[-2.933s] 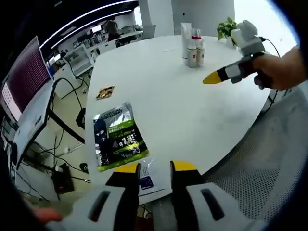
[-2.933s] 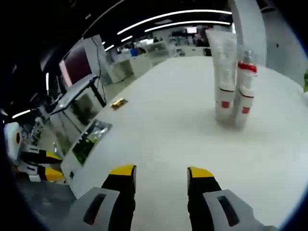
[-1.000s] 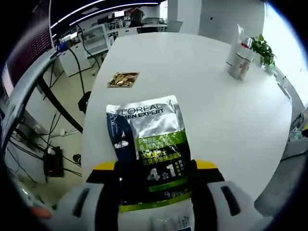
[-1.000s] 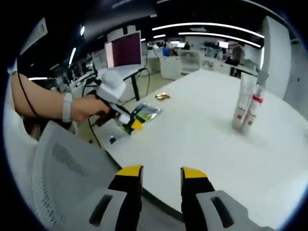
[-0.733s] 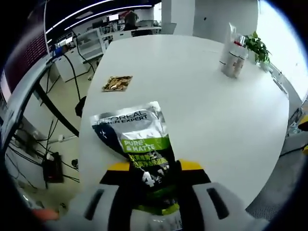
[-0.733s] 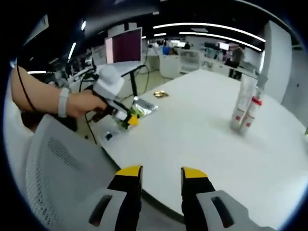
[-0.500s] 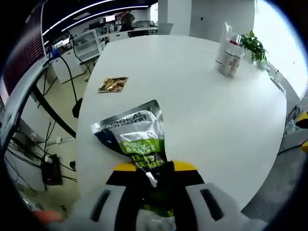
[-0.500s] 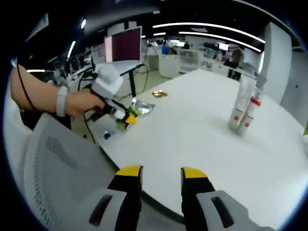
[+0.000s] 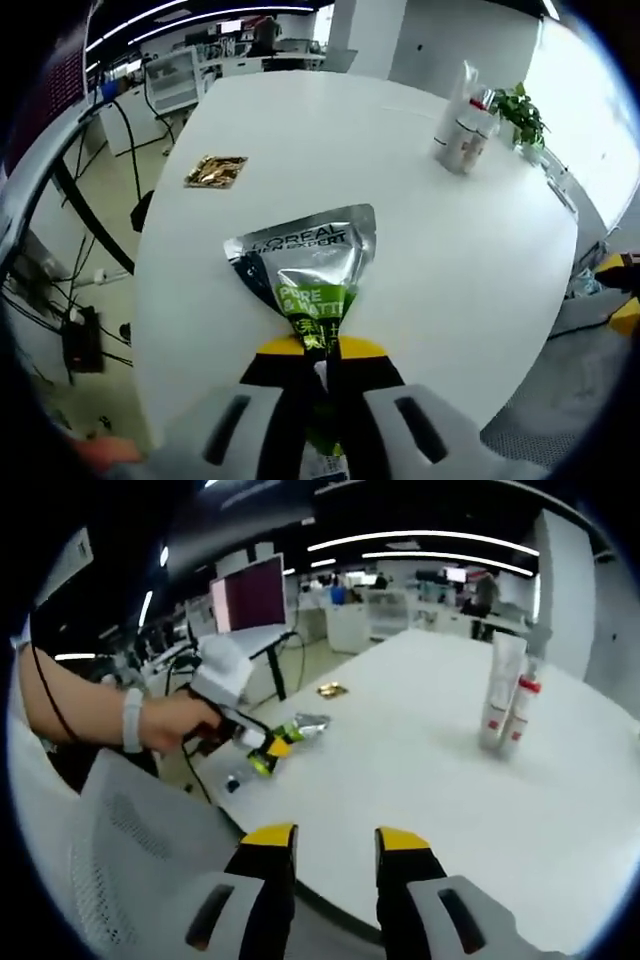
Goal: Arrange the skincare products in the storage area until every visible bottle or jar stands upright without overlapping.
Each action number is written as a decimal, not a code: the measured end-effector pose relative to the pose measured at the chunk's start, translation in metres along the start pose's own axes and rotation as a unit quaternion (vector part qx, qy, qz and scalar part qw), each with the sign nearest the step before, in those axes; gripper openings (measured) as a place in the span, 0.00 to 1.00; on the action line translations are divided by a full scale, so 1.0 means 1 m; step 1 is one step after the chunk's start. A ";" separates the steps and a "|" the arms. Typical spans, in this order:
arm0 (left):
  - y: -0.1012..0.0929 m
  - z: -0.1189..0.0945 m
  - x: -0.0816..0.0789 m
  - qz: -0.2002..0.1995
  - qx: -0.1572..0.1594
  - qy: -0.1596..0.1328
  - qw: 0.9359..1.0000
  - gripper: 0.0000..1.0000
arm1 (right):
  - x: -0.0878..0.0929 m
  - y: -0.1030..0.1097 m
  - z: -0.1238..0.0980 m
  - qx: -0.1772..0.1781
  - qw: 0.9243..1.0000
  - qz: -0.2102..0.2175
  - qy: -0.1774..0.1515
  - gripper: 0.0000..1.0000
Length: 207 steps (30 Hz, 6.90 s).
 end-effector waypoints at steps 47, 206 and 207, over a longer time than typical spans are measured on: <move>-0.166 -0.121 -0.035 0.051 0.195 -0.070 0.977 0.01 | -0.062 0.003 0.013 -0.263 0.933 0.239 -0.058 0.30; -0.153 -0.159 -0.034 -0.184 0.585 -0.019 0.790 0.00 | -0.062 -0.006 -0.069 -0.518 0.831 0.200 0.027 0.00; -0.151 -0.160 -0.034 -0.187 0.583 -0.021 0.791 0.00 | -0.062 -0.007 -0.070 -0.518 0.831 0.201 0.028 0.00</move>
Point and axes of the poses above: the point that each gripper's makers call its tool centre point, and the gripper's own axes: z roughly forward along the fingers, y roughly to its left, x roughly out of its underside, the point moved 8 cm from there along -z, roughly backward along the fingers, and after that the axes turned 2 degrees about y, right-handed, at the moved point
